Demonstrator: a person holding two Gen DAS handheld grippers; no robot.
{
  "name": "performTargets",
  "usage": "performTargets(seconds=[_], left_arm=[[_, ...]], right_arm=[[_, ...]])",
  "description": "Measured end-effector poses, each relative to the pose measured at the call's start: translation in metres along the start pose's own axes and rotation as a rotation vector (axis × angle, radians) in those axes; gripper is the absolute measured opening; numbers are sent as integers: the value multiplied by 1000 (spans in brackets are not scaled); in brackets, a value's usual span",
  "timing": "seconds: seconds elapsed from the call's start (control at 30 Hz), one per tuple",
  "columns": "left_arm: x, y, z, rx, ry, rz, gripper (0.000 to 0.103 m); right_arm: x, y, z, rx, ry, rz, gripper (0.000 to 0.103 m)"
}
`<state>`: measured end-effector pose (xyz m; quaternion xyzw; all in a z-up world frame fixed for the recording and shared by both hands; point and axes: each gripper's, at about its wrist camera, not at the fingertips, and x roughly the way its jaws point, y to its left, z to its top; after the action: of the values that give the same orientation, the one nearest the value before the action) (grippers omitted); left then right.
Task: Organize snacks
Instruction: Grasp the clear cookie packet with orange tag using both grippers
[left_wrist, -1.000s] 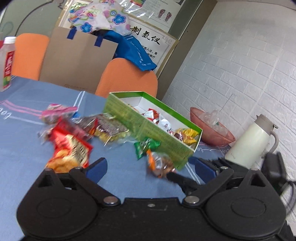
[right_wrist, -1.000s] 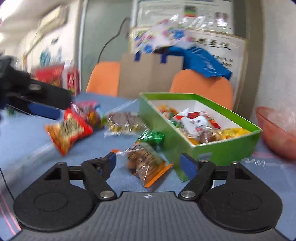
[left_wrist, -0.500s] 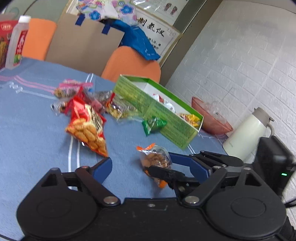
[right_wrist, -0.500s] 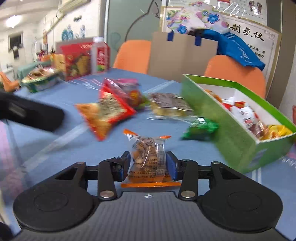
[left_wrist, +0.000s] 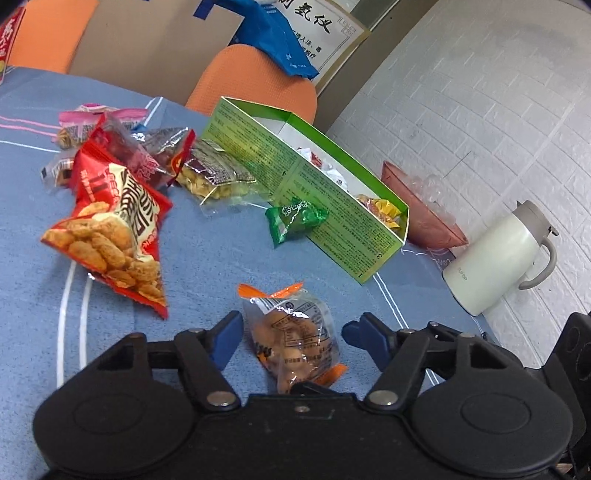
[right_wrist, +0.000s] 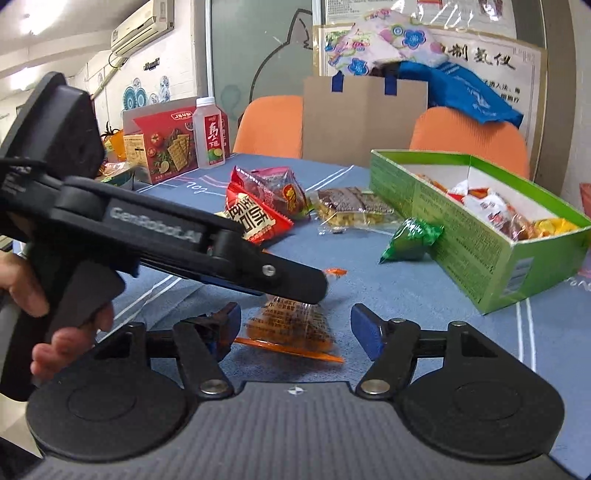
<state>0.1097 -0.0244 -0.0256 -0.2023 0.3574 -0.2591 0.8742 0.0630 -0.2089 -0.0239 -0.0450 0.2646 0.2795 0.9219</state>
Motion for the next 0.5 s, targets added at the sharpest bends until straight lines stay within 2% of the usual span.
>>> performTargets(seconds=[0.1,0.17,0.27,0.37,0.5], left_arm=[[3,2,-1,3,8,4,84],[8,4,-2,-10,18,3,62],[9,5,-4,-17,9,-4,63],[5,-1,-3,-5,5,-8,62],[1,-14,8,16,-30,-41,62]], right_arm=[[5,-2,-1,22,6,16,100],[9,-5,-1,47,10,41,96],[12,-7,-4,71,6,48,92],[9,-6,-2,73,-7,35,73],[-4,-8,6,62,-50,2,70]])
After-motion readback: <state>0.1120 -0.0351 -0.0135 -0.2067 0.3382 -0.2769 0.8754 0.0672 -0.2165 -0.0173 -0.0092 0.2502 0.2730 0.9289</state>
